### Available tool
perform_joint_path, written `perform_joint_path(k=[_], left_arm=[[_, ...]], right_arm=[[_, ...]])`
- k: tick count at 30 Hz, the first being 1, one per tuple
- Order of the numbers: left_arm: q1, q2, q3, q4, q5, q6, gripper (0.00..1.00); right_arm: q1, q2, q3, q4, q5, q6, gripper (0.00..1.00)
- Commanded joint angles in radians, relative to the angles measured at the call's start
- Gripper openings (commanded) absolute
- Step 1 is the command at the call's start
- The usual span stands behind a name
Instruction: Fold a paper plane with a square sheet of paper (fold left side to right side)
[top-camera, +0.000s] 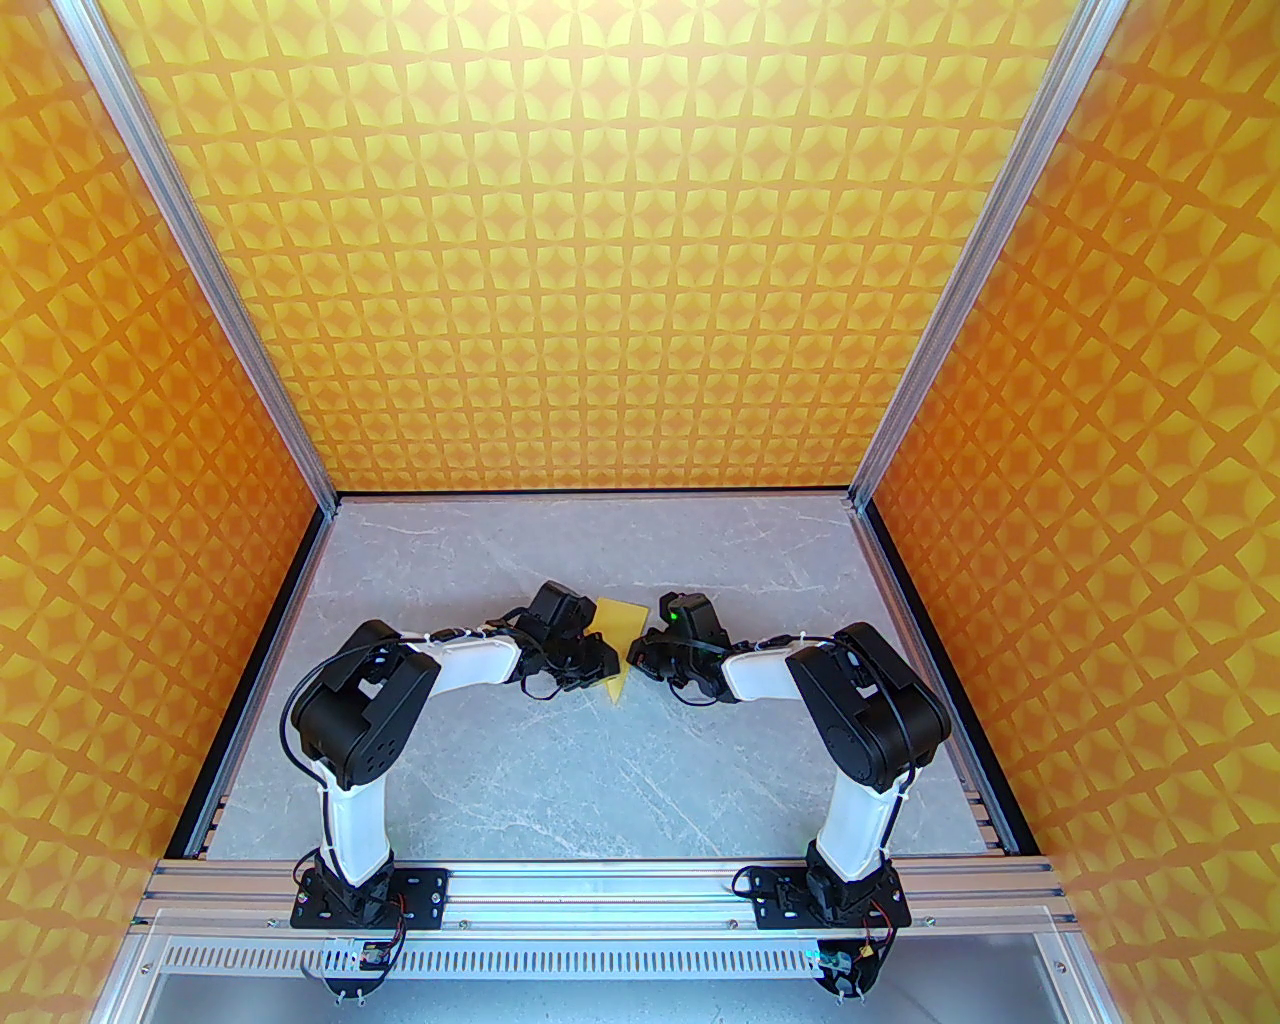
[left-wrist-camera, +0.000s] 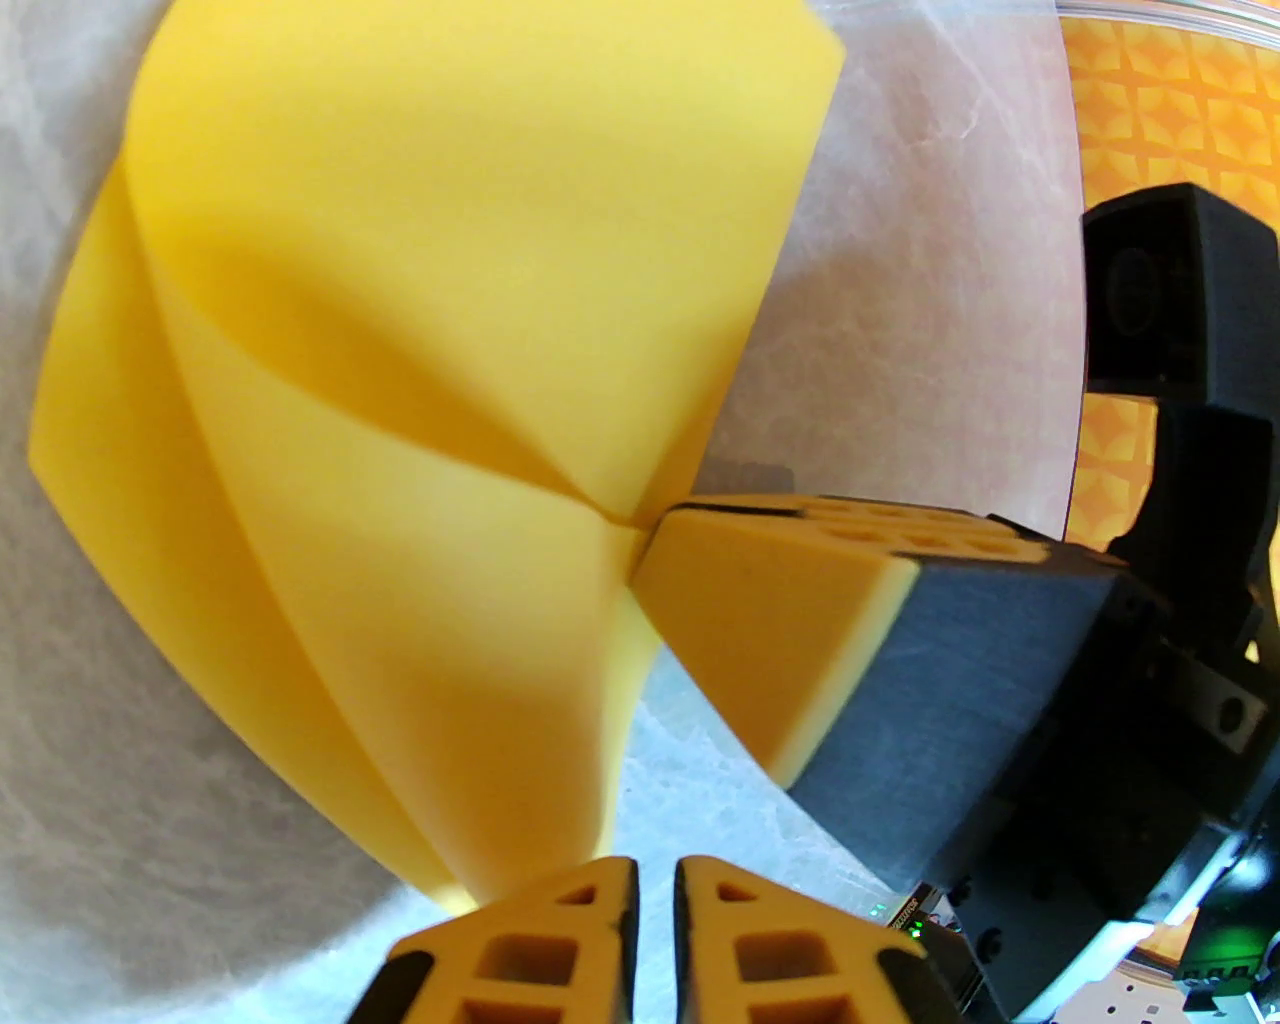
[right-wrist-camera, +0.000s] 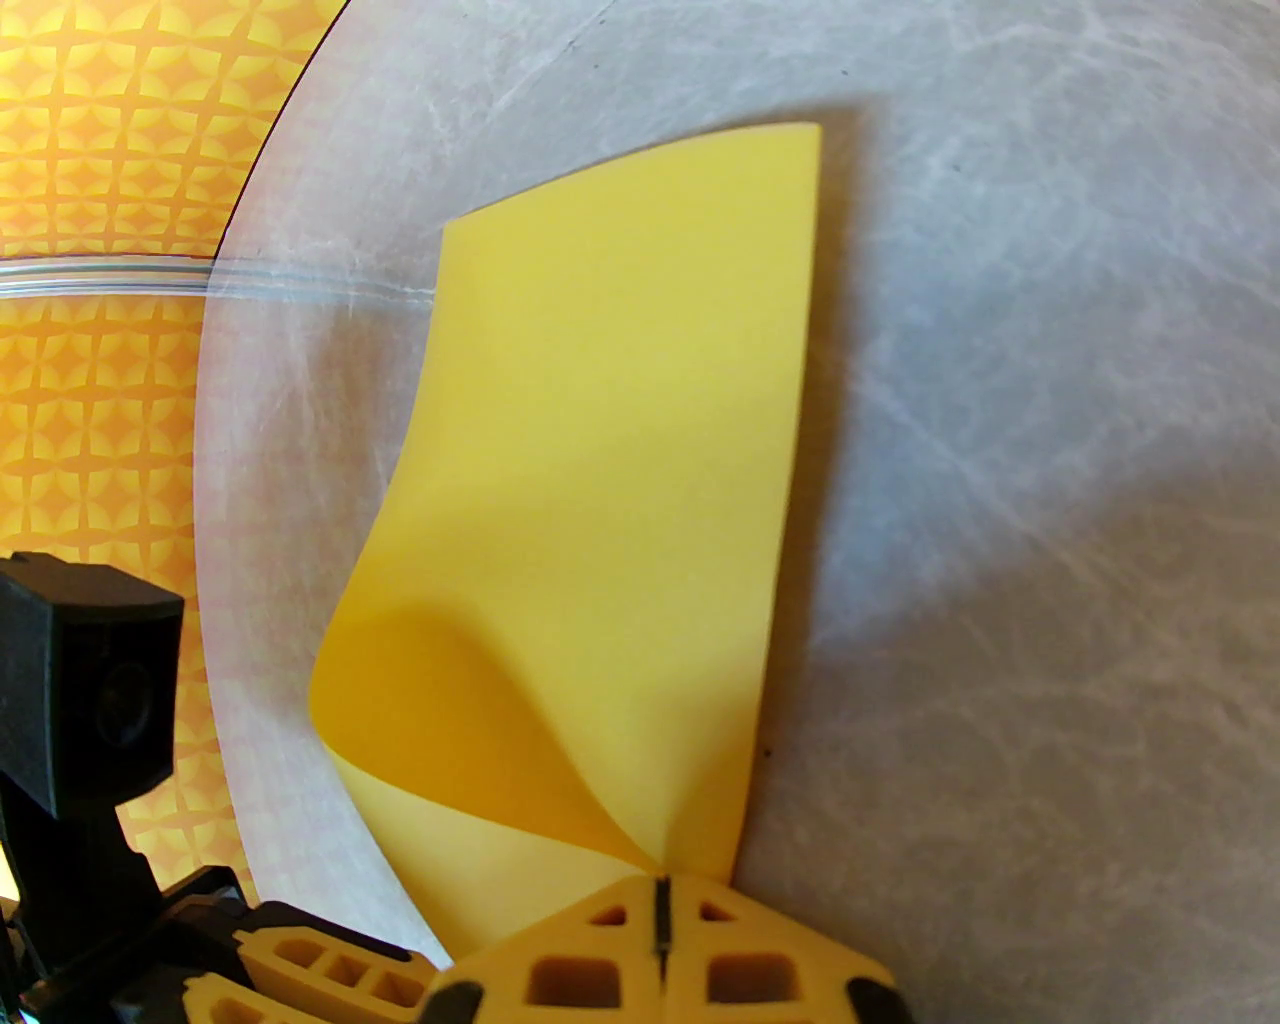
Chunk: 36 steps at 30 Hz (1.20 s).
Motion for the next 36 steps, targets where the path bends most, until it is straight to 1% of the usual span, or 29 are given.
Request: perform_joint_path(k=[1,9,21,26,36], left_arm=[[0.001,0.03,0.021,-0.029,-0.01,0.022,0.17],[0.001,0.055,0.009,-0.062,-0.026,0.015,0.16],[0.008,-0.02,0.043,-0.072,-0.023,0.032,0.18],[-0.007,-0.04,0.005,-0.029,0.017,0.028,0.18],[-0.024,-0.033,-0.054,0.0,0.018,0.006,0.16]], right_arm=[[-0.005,0.032,0.009,-0.016,0.013,-0.013,0.0],[-0.005,0.032,0.008,-0.016,0.015,-0.01,0.0],[-0.006,0.033,0.007,-0.018,0.014,-0.008,0.0],[-0.006,0.034,0.009,-0.018,0.013,-0.008,0.0],[-0.006,0.035,0.021,-0.028,0.016,-0.012,0.0]])
